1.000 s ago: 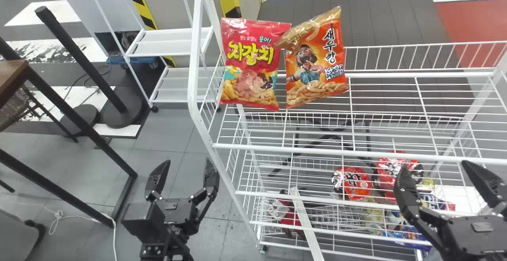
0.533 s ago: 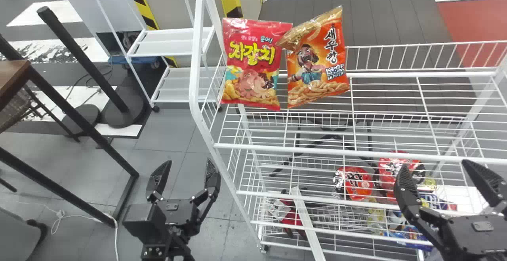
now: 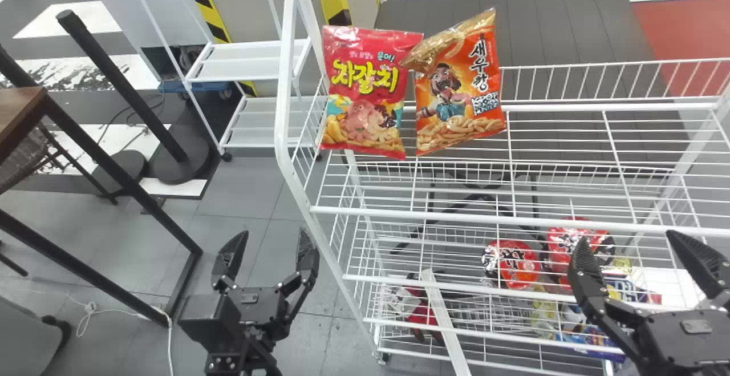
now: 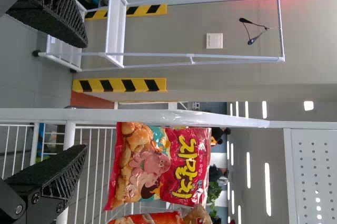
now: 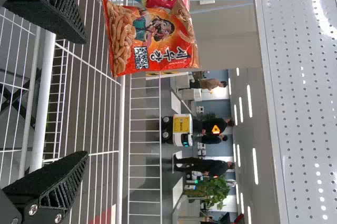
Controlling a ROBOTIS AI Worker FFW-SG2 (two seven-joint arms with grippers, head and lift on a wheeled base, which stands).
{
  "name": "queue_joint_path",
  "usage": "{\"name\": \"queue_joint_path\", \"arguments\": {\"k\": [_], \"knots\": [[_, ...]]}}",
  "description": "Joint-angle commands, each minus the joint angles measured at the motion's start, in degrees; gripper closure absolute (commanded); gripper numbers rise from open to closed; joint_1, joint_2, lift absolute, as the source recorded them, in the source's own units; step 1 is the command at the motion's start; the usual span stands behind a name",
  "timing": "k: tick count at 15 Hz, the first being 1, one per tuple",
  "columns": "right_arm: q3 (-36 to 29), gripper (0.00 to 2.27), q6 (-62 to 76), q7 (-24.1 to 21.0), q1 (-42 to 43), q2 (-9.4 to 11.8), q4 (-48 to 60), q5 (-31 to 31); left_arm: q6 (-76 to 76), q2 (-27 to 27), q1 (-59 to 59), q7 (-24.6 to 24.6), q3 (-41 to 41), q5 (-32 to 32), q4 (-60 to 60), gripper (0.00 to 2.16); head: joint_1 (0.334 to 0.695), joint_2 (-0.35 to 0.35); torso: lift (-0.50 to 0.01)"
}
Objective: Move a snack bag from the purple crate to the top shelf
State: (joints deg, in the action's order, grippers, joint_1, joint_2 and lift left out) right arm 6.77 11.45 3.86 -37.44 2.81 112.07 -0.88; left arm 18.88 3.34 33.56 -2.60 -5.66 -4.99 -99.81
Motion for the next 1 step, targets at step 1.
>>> {"name": "queue_joint_path", "arguments": {"k": [1], "knots": [[0.0, 0.05, -0.2, 0.0, 0.0, 0.0, 0.0, 0.0, 0.0, -0.1, 0.1, 0.0, -0.1, 0.1, 0.1, 0.15, 0.695, 0.231, 0.0]]}}
